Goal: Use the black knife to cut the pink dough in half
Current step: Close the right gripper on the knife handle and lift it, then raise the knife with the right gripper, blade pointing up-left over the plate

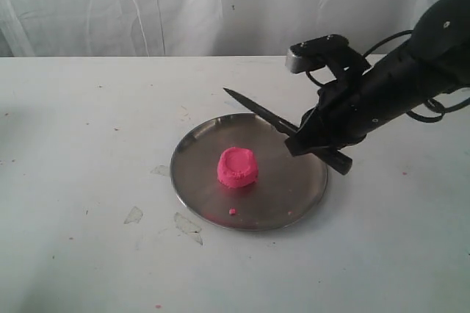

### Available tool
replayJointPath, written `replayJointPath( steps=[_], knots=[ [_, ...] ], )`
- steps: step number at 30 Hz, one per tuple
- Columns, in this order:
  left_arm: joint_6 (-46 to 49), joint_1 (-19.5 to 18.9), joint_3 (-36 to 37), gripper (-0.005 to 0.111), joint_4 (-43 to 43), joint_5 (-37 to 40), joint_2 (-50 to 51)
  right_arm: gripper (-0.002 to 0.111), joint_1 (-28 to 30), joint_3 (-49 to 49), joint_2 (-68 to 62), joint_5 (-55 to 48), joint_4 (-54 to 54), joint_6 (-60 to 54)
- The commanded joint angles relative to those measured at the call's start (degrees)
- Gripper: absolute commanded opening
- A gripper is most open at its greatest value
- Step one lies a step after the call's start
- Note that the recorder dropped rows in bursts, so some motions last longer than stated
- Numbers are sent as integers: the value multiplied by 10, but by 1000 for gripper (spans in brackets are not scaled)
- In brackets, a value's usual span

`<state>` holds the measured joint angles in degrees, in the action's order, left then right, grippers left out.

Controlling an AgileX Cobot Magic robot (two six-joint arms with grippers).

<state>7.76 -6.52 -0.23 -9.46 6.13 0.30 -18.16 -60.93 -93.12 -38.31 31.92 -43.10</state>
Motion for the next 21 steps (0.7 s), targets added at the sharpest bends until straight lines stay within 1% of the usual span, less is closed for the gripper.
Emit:
replayJointPath(
  steps=[1,7,10,15,21],
  knots=[
    [0,-2,2,0,-3,-1,-3,6,-42,6,11,37,-56,65],
    [0,-2,2,0,-3,-1,-3,6,-96,50,11,107,-111,130],
    [0,-2,2,0,-3,-1,-3,6,-120,86,18,169,-112,141],
    [0,-2,2,0,-3,-1,-3,6,-139,151,48,253,-111,170],
    [0,-1,2,0,-3,-1,-3,5,-140,210,129,296,-111,178]
  ],
)
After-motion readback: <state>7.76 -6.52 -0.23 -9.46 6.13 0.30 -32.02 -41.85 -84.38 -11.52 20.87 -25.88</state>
